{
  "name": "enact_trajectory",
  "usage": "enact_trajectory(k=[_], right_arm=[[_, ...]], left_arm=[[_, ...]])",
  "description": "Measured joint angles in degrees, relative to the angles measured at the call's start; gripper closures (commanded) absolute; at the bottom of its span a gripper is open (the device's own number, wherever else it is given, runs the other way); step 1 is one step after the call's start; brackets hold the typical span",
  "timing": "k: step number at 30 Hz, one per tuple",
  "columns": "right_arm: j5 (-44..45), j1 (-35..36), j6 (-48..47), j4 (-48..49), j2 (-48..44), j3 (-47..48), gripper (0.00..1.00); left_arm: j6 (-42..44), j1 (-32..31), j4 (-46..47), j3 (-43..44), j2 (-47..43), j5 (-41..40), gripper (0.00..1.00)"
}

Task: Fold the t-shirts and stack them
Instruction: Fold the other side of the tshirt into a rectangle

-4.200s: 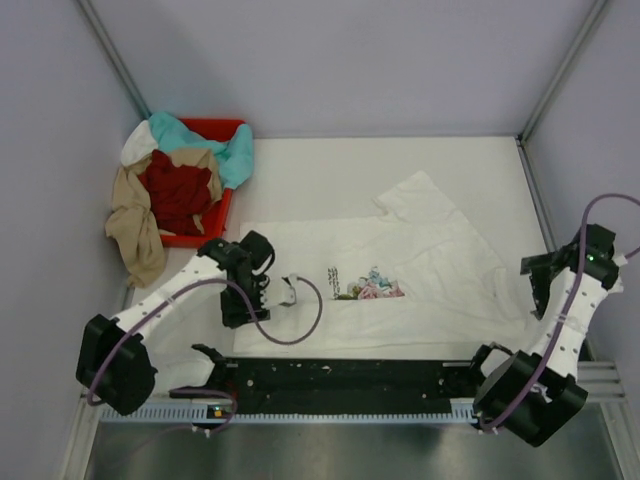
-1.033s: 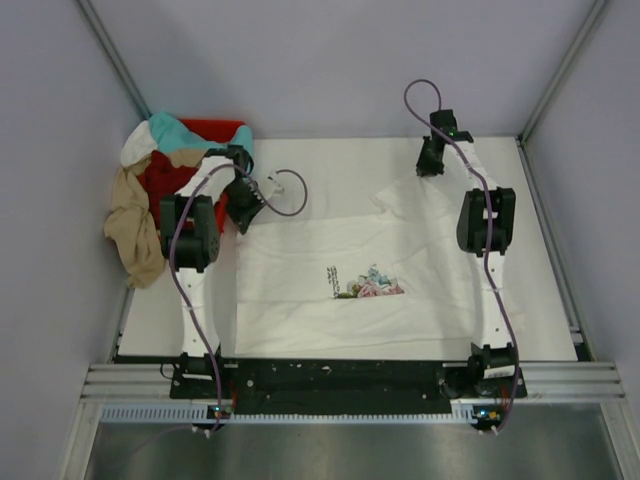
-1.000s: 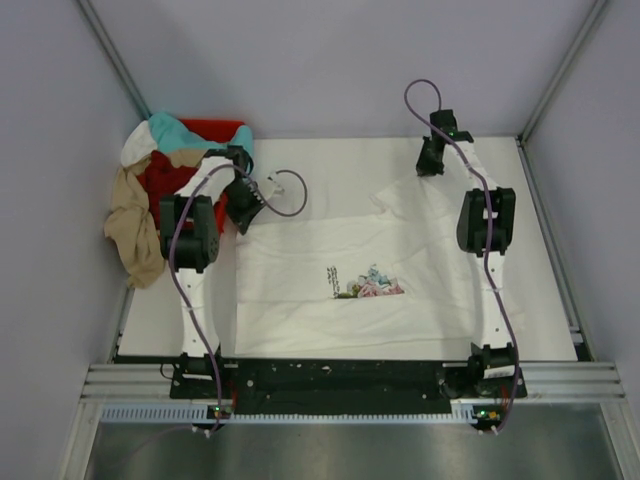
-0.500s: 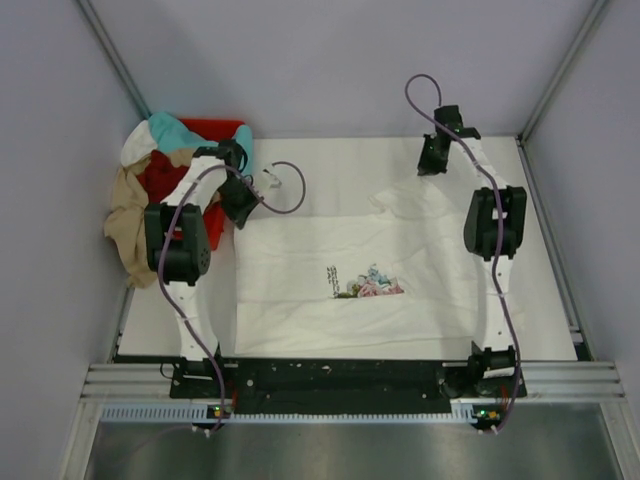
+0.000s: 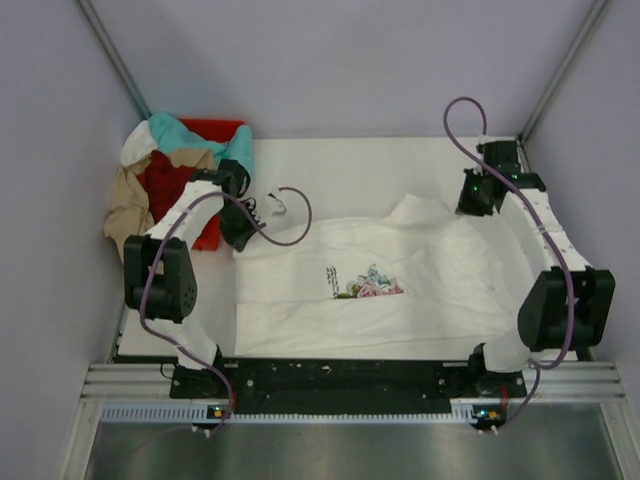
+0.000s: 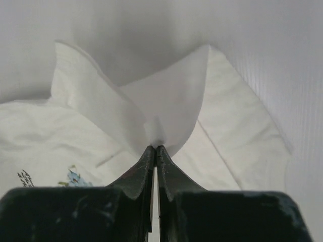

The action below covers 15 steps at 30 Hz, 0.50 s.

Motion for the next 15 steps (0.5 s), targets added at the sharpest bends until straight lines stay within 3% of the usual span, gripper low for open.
enact_trajectory(k=[5, 9, 15], right_arm=[[3.3, -1.9, 0.3, -0.5, -11.8, -14.6, 1.00], [5.7, -4.1, 1.5, -0.7, -19.3, -23.2, 1.00], [6.9, -5.3, 3.1, -0.9, -24.5, -27.8, 1.00]], left_arm=[[2.1, -1.9, -0.1, -7.5, -8.9, 0.2, 1.00], [3.1, -1.9, 0.2, -12.7, -11.0, 0.2, 1.00], [4.2, -3.1, 0.3, -16.1, -11.0, 0.0, 1.00]])
